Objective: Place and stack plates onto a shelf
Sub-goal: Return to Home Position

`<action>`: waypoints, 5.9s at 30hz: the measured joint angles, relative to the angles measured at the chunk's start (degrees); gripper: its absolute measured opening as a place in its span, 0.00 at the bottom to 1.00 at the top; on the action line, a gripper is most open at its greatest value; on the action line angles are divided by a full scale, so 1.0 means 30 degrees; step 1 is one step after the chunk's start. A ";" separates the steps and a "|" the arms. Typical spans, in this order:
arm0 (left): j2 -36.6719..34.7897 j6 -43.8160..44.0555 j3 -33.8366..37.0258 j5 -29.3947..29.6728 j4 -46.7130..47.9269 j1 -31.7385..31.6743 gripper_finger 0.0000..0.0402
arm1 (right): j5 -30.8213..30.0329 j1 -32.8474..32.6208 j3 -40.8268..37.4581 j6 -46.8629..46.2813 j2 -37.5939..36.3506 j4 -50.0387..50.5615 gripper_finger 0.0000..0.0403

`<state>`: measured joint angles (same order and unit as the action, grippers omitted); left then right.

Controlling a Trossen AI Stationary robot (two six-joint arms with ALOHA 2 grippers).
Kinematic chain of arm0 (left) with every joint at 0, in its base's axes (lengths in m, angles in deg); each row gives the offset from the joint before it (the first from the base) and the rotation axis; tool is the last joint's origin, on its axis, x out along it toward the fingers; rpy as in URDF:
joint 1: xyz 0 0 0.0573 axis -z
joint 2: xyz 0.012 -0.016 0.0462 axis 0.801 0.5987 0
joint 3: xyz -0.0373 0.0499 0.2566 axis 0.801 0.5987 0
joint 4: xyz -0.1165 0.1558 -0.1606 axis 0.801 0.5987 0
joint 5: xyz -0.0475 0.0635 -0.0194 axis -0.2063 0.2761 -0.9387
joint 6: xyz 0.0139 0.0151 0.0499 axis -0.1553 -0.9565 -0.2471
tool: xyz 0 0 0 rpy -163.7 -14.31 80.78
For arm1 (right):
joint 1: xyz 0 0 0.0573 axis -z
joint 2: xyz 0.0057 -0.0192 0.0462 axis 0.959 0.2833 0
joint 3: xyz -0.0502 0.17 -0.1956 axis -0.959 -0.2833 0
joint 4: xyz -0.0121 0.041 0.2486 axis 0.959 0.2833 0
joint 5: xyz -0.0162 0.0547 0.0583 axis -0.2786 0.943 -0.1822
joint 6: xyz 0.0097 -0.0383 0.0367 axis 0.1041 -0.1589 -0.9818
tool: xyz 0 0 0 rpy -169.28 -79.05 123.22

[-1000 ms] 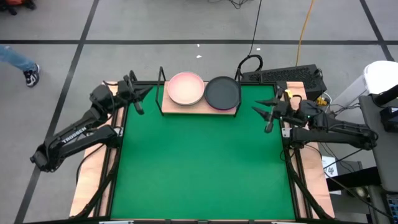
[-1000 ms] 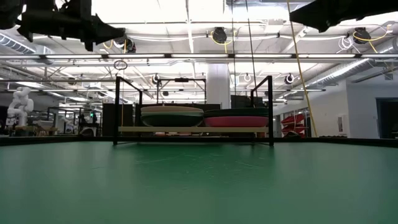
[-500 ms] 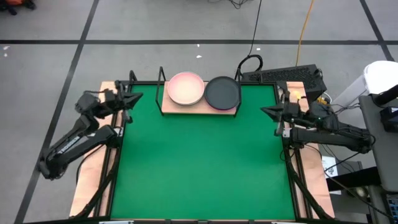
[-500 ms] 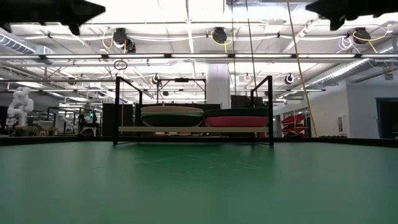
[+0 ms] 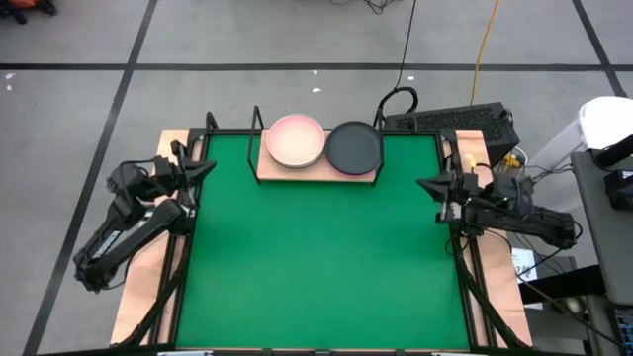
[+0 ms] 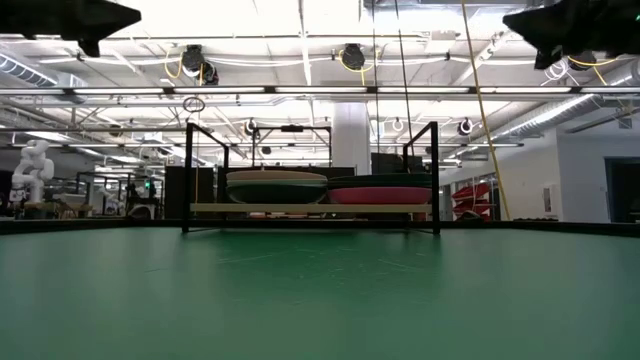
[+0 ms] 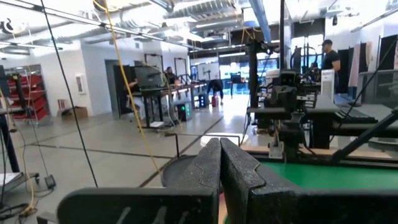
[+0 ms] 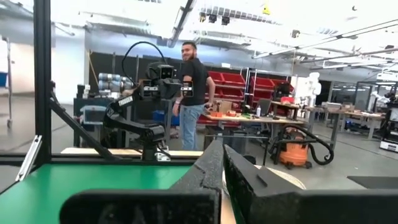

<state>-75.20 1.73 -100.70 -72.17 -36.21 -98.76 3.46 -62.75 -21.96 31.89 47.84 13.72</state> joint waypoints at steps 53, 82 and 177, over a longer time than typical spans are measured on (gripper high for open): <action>-0.0325 0.3723 0.6885 -0.0057 -0.7929 0.3301 0.02 | -0.0570 -0.0006 -0.2993 -0.0719 0.0137 -0.2508 0.00; -0.0325 0.0224 0.7424 0.3124 -0.5187 1.1157 0.02 | -0.1559 -0.1384 -0.5011 -0.0876 0.0151 -0.3739 0.00; -0.0266 0.0514 0.7402 0.3838 -0.4306 1.2218 0.02 | -0.1581 -0.1377 -0.5062 -0.1640 0.0151 -0.1382 0.00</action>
<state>-76.00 3.27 -78.49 -60.66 -49.13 -62.11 -1.29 -66.89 -37.15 26.97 48.29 9.57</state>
